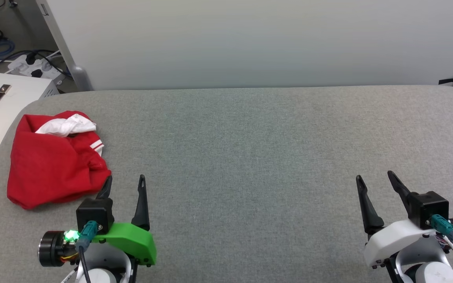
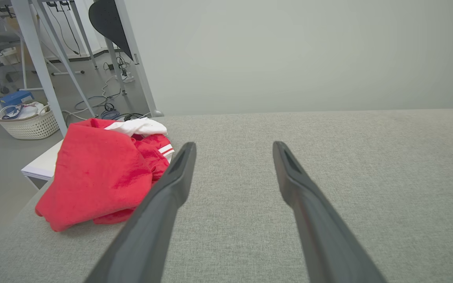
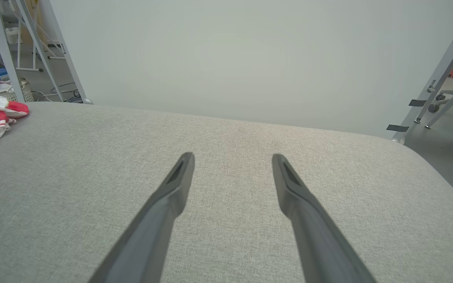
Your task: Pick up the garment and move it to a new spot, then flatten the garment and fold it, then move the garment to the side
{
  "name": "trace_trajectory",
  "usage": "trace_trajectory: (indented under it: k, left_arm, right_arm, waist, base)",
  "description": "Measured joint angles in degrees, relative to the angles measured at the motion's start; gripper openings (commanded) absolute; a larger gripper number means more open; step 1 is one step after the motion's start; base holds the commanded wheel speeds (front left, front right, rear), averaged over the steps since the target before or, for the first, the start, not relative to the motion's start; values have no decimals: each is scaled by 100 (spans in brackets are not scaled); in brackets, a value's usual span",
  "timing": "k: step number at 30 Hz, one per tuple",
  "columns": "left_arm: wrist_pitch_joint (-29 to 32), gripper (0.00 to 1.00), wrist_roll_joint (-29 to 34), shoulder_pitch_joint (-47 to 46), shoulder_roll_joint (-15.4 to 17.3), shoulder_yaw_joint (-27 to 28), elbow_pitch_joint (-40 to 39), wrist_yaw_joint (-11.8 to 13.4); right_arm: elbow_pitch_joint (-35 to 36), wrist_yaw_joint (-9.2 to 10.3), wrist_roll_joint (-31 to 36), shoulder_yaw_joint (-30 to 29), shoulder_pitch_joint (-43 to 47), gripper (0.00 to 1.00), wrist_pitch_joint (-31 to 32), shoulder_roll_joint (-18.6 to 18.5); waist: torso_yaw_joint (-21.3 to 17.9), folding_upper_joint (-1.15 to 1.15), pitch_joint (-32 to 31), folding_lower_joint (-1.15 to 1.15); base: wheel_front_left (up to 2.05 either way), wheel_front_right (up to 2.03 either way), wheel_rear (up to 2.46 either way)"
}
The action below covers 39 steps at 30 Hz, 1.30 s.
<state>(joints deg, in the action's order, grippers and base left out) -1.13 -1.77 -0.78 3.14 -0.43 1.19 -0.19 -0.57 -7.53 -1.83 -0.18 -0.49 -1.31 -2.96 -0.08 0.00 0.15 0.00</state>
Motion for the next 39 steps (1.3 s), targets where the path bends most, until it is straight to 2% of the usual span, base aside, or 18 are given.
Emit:
trace_trajectory:
  k: [39]
  left_arm:
    - [-515,100,-333,2,-1,-113,57,-5]
  right_arm:
    - [93,0,-352,12,1,100,-501,0]
  waist:
    - [6,0,62,0]
  base:
    - [0,0,0]
